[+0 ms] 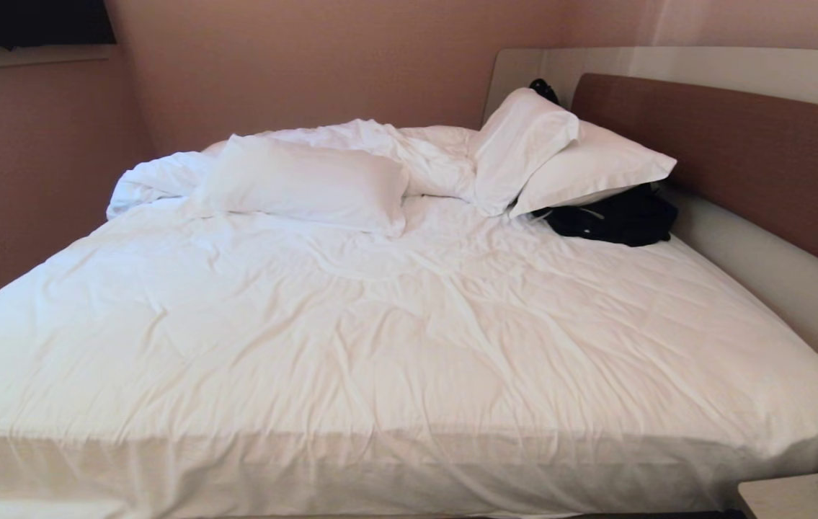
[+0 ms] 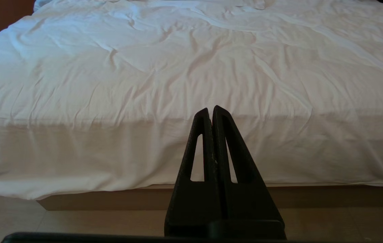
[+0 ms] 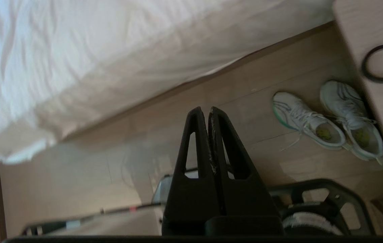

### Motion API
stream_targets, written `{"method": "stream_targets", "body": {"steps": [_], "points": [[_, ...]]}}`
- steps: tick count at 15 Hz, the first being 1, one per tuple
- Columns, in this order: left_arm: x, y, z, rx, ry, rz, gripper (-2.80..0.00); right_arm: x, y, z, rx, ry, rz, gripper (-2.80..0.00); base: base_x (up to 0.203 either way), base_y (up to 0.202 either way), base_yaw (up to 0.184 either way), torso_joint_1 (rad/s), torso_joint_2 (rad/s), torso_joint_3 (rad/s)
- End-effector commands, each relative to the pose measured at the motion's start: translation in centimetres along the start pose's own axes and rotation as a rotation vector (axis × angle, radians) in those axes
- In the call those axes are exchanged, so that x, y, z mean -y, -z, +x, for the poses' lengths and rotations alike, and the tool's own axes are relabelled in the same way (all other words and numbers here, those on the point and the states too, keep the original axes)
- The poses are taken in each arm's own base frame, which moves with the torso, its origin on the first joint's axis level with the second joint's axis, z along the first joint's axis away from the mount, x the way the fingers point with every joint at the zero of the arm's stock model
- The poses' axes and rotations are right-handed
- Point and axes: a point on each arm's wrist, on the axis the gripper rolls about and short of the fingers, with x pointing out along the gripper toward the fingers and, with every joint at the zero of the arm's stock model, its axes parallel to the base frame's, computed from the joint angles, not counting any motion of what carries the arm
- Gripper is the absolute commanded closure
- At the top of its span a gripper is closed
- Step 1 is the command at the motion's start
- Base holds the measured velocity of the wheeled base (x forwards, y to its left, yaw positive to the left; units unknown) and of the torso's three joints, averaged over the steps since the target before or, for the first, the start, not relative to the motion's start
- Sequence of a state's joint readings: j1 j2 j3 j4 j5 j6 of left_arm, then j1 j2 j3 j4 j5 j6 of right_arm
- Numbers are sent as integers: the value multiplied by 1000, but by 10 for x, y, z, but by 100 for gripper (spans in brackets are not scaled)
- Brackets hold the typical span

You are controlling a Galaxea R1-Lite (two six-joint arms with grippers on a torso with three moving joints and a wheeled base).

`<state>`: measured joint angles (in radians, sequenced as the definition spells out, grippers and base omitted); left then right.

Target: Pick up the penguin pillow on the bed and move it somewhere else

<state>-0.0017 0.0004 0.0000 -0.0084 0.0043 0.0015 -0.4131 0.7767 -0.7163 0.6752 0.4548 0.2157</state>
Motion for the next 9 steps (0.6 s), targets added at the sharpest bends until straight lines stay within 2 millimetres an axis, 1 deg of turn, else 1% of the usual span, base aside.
{"method": "stream_targets", "body": {"steps": [1, 4, 7, 9], "points": [[0, 0, 0, 1, -1, 0, 0, -4, 34, -18, -64, -137, -49, 0, 0, 0, 0, 0, 0, 0], [0, 0, 0, 0, -1, 0, 0, -4, 46, -26, -81, -191, -84, 0, 0, 0, 0, 0, 0, 0], [0, 0, 0, 0, -1, 0, 0, -4, 58, -36, -10, -203, -125, 0, 0, 0, 0, 0, 0, 0], [0, 0, 0, 0, -1, 0, 0, -3, 68, -47, 40, -245, -194, 0, 0, 0, 0, 0, 0, 0]]}}
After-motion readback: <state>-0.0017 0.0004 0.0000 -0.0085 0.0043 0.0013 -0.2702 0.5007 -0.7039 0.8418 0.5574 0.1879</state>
